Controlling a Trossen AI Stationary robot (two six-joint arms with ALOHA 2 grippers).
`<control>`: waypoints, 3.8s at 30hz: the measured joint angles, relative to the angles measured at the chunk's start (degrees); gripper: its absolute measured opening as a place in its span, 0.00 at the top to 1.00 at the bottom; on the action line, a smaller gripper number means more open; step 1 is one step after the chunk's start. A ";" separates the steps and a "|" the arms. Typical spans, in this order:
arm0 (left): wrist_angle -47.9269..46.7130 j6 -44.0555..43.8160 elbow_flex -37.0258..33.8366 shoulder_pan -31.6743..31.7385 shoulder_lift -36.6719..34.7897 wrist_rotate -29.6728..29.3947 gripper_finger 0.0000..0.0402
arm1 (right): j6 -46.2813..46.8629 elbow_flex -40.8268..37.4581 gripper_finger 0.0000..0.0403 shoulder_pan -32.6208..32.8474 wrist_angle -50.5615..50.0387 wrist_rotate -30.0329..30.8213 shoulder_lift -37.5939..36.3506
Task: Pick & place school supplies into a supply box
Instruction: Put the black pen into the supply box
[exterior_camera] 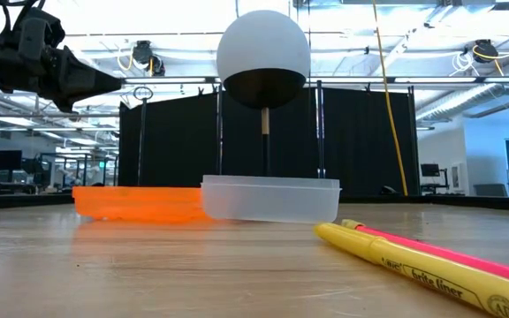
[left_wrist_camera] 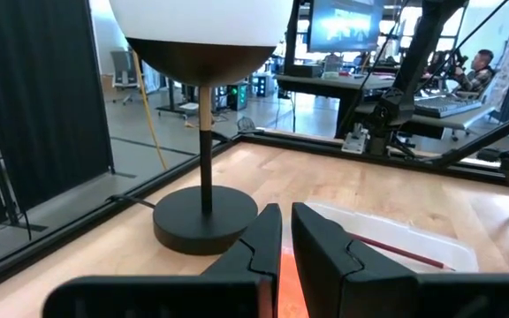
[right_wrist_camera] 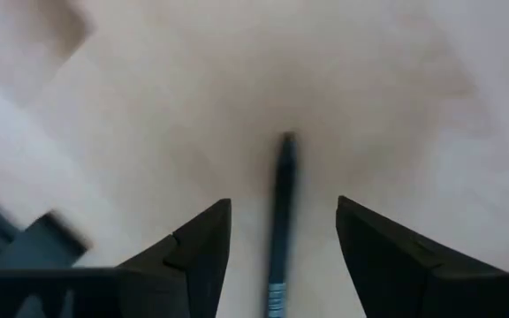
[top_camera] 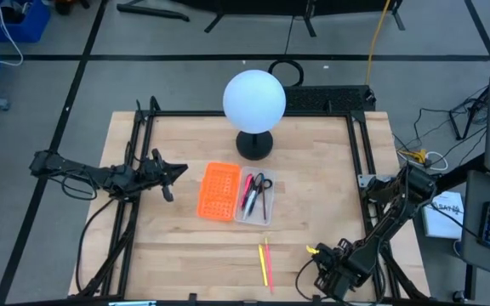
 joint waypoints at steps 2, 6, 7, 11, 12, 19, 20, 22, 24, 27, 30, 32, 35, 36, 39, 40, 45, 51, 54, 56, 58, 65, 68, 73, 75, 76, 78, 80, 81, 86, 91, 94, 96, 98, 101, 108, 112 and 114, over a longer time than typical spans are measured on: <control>0.02 -0.17 0.00 0.00 -0.01 0.00 0.91 | 0.75 -0.42 0.51 -0.06 -0.70 -2.06 0.01; -0.02 -0.24 0.00 0.00 -0.01 0.02 0.91 | 2.04 -2.59 0.51 0.17 2.75 -5.73 0.61; -0.02 -0.26 0.00 0.00 -0.01 0.02 0.91 | 1.94 -3.29 0.51 0.18 4.06 -6.22 0.75; -0.08 -0.28 0.00 -0.04 -0.01 0.02 0.91 | 2.66 -5.50 0.51 0.25 6.38 -6.48 1.41; -0.07 -0.28 0.00 -0.04 0.00 0.02 0.91 | 3.12 -5.74 0.51 0.25 5.79 -6.51 1.63; -0.13 -0.44 0.00 -0.03 -0.01 0.40 0.91 | 3.35 -8.60 0.60 0.86 4.35 -6.11 2.19; -0.15 -0.50 0.00 -0.02 -0.01 0.77 0.91 | 3.32 -9.21 0.64 0.86 4.71 -6.12 2.10; -0.15 -0.52 0.00 -0.04 -0.01 1.80 0.91 | 3.14 -10.23 0.72 0.60 5.43 -6.34 1.99; -0.15 -1.22 0.00 0.00 -0.01 2.73 0.91 | 2.39 -10.73 0.81 0.34 5.47 -7.07 1.89; -0.08 -1.68 0.00 -0.01 -0.01 2.91 0.91 | -0.42 -10.73 0.93 -0.19 5.42 -6.98 1.89; 0.15 -1.68 0.00 0.00 -0.01 2.91 0.91 | -3.26 -10.65 0.95 -1.13 5.57 -7.29 1.89; 0.14 -1.68 0.00 0.00 -0.01 2.88 0.91 | -5.22 -10.42 0.94 -1.99 5.46 -7.79 1.91; 0.07 -1.68 0.00 -0.01 -0.01 2.91 0.91 | -9.20 -9.42 0.94 -3.51 4.64 -8.28 2.13; 0.01 -1.70 0.00 0.00 -0.01 2.91 0.91 | -11.04 -9.10 0.94 -4.02 4.30 -8.57 2.19; -0.36 -2.32 0.00 -0.02 0.01 2.91 0.91 | -18.79 -7.61 0.95 -5.83 4.38 -7.96 2.26; -0.56 -2.98 0.00 -0.02 -0.01 2.92 0.91 | -21.64 -7.08 0.95 -6.33 4.61 -7.33 2.34; -1.85 -5.13 0.00 -0.02 -0.01 2.97 0.91 | -31.71 -4.30 0.95 -9.00 4.63 -3.88 2.44; -3.07 -9.31 0.00 -0.02 0.00 3.02 0.91 | -44.18 0.71 0.95 -12.62 -0.34 0.31 2.74; -3.06 -9.14 0.00 -0.02 0.01 3.02 0.91 | -49.45 3.02 0.95 -14.27 -4.07 3.88 2.87; -3.11 -9.03 0.00 -0.02 0.01 3.02 0.91 | -52.92 4.49 0.95 -15.33 -6.54 5.15 2.81; -3.17 -9.31 0.00 -0.02 0.00 3.02 0.91 | -55.70 5.47 0.95 -16.42 -8.19 4.78 2.79; -6.19 -12.27 0.00 -0.02 -0.01 3.06 0.91 | -63.96 6.30 0.95 -19.94 -11.37 5.23 2.70; -6.49 -13.62 0.00 -0.02 -0.01 3.13 0.91 | -68.81 6.33 0.95 -20.87 -11.93 5.59 2.65; -6.38 -13.64 0.00 0.00 0.00 4.37 0.91 | -78.80 7.84 0.95 -21.78 -13.35 11.71 2.61; -6.40 -13.80 0.00 -0.04 0.01 4.53 0.91 | -83.43 9.71 0.95 -21.82 -13.97 14.24 2.54; -6.43 -14.20 0.00 -0.04 0.01 4.81 0.91 | -86.04 10.77 0.95 -21.88 -14.26 15.24 2.50; -6.45 -15.13 0.00 -0.04 0.01 5.87 0.91 | -91.53 13.31 0.95 -22.14 -15.32 17.26 2.55; -6.45 -15.15 0.00 -0.04 -0.01 7.26 0.91 | -97.82 16.11 0.95 -22.77 -16.78 19.59 2.50; -6.47 -15.05 0.00 -0.04 0.00 7.79 0.91 | -101.06 17.34 0.95 -23.23 -16.85 20.86 2.48; -6.47 -15.32 0.00 -0.05 -0.01 8.92 0.91 | -117.94 22.10 0.95 -26.39 -14.17 22.72 2.48; -6.47 -15.48 0.00 -0.07 0.01 9.74 0.91 | -130.19 23.80 0.95 -31.26 -8.78 22.37 2.48; -6.47 -15.47 0.00 -0.07 0.01 9.94 0.91 | -139.02 23.80 0.95 -34.26 -6.06 22.33 2.48; -6.45 -15.28 0.00 -0.07 0.01 9.94 0.91 | -144.30 23.80 0.95 -36.44 -4.47 22.37 2.48; -6.43 -14.57 0.00 -0.06 0.01 9.94 0.91 | -147.97 23.80 0.95 -38.58 -2.33 22.36 2.48; -6.40 -13.30 0.00 -0.05 0.01 9.94 0.91 | -152.37 23.80 0.95 -41.28 0.98 20.78 2.48; -6.21 -9.97 0.00 -0.05 0.00 7.57 0.91 | -158.31 22.74 0.95 -46.59 9.10 6.98 3.91; -6.23 -7.98 0.00 -0.04 -0.01 6.84 0.91 | -158.79 22.06 0.95 -48.21 9.68 1.35 6.47; -6.10 -6.79 0.00 -0.05 0.01 6.84 0.91 | -159.76 21.84 0.95 -48.54 11.05 1.10 7.95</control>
